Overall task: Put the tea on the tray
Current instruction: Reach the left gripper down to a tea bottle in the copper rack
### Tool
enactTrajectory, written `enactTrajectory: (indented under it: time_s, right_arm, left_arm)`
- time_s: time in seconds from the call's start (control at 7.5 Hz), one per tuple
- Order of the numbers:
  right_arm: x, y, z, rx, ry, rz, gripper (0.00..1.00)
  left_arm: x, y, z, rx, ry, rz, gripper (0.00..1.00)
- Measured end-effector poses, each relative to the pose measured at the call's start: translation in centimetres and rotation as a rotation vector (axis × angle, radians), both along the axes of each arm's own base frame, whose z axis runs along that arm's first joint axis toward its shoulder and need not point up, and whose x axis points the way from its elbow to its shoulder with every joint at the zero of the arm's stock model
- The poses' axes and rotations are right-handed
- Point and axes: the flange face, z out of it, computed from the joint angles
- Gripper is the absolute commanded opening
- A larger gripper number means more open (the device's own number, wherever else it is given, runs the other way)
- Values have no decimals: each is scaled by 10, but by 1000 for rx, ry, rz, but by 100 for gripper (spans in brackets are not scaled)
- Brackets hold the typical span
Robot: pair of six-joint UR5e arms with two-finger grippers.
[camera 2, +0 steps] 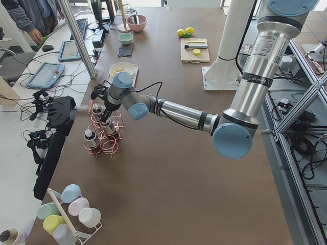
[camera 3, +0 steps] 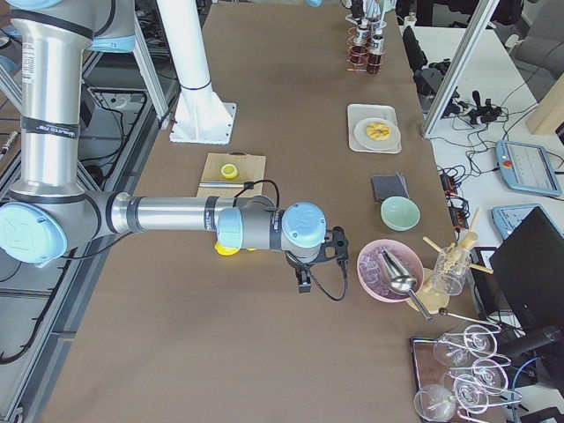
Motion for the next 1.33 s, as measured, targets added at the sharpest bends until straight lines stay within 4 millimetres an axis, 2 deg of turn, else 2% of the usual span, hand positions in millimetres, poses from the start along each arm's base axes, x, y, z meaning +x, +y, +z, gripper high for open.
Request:
enactTrajectory:
  time_s: [0.13, 0.27, 0.67, 0.8, 0.93, 1.07, 1.2, 1.33]
  right_arm:
    - [0, 1, 1, 0, 0, -1, 100]
    - [0, 1, 1, 0, 0, -1, 100]
    - [0, 1, 1, -1, 0, 0, 100]
    - [0, 1, 1, 0, 0, 0, 100]
    - [0, 1, 0, 0, 1, 0, 100]
    - [0, 1, -1, 3, 1, 1, 100]
    - [0, 1, -1, 1, 1, 1, 100]
    - [0, 1, 0, -1, 0, 2, 100]
  left_arm:
    - [-1, -5, 6, -3, -12, 2, 70]
    - [-3, -9, 9, -7, -18, -1, 68]
    - [-4, -19, 13, -19, -22, -8, 68]
    - [-3, -23, 15, -21, -23, -8, 54]
    - [-3, -25, 15, -21, -22, -10, 35]
    - [-3, -25, 15, -21, -19, -11, 29]
    - [-2, -26, 14, -21, -15, -12, 19]
    - [-2, -26, 13, -22, -13, -12, 0]
